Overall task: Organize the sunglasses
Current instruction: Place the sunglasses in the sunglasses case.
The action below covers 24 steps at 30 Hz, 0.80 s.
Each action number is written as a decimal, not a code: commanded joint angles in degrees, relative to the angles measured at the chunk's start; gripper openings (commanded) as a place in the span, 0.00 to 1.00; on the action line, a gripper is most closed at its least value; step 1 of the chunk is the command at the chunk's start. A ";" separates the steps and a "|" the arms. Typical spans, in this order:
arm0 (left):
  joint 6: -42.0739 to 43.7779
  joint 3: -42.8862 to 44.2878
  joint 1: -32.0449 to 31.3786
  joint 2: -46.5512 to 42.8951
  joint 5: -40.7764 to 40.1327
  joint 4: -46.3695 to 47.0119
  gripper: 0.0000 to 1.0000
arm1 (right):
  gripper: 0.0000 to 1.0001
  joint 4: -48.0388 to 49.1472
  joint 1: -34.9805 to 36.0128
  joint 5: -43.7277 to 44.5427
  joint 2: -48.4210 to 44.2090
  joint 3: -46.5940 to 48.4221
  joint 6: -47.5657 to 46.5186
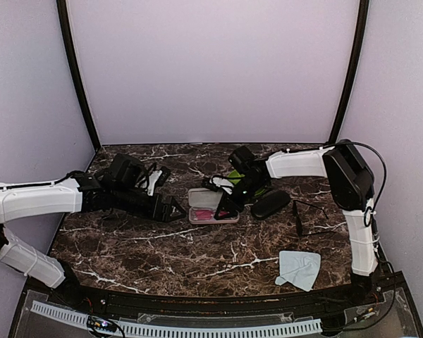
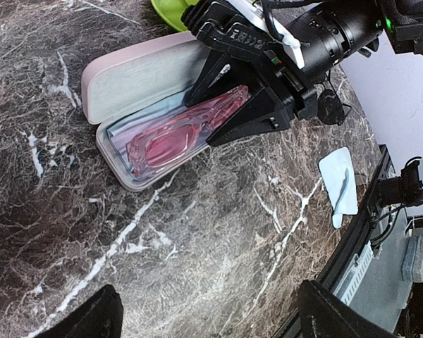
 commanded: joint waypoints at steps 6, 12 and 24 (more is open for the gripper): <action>-0.27 -0.27 0.34 0.23 0.92 1.23 0.88 | 0.49 2.10 1.21 2.43 -3.86 -0.31 1.08; -0.64 -0.69 0.36 0.29 1.03 1.64 0.88 | 0.50 2.39 1.56 3.20 -4.52 -0.23 1.40; -0.60 -2.78 0.23 1.64 -0.03 4.25 0.88 | 0.50 5.09 2.01 4.69 -7.10 -2.79 3.22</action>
